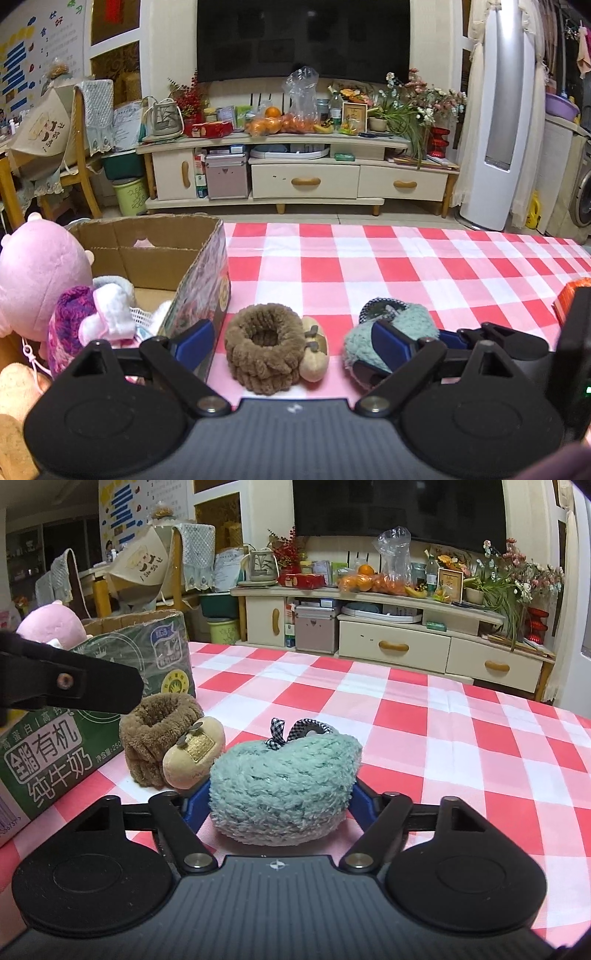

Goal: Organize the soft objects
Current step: 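Grasp the teal knitted heart with the right tool while the left tool grasps the brown fluffy ring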

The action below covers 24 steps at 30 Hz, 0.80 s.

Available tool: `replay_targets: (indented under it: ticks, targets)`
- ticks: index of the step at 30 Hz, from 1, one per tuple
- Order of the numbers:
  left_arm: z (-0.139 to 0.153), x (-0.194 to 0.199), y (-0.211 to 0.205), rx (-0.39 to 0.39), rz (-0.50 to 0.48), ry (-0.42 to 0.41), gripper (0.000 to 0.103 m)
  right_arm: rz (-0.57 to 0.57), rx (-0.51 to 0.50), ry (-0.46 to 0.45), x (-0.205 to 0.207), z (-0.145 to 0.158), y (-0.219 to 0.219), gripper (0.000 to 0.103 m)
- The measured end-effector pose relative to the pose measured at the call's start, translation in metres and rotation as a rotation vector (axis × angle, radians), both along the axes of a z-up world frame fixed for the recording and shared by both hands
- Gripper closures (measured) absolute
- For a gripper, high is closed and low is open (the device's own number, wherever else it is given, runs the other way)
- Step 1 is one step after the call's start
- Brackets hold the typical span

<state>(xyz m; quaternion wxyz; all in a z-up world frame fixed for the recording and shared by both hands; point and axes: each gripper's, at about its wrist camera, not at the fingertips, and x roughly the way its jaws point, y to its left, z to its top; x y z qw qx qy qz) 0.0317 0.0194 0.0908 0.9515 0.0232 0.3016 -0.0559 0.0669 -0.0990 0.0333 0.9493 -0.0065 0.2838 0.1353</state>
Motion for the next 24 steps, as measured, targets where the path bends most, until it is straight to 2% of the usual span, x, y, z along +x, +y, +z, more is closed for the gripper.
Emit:
replay_targets:
  ticks: [5,13,15,18,24]
  targets:
    - [-0.006,0.006,-0.006,0.019,0.019,0.004,0.011,-0.022,0.007,-0.002,-0.003,0.0,-0.012,0.014]
    - [-0.019,0.014,-0.016,0.062,0.073,0.012,0.011,-0.119,0.036,0.002,-0.009,0.001,-0.04,0.014]
    - [-0.022,0.014,-0.02,0.088,0.089,0.001,0.011,-0.131,0.027,-0.003,-0.011,0.001,-0.043,0.014]
    - [-0.027,0.014,-0.024,0.077,0.107,0.007,0.011,-0.136,0.005,-0.011,-0.016,0.0,-0.045,0.014]
    - [-0.036,0.014,-0.035,0.107,0.131,-0.003,0.011,-0.139,-0.015,-0.015,-0.019,0.0,-0.05,0.014]
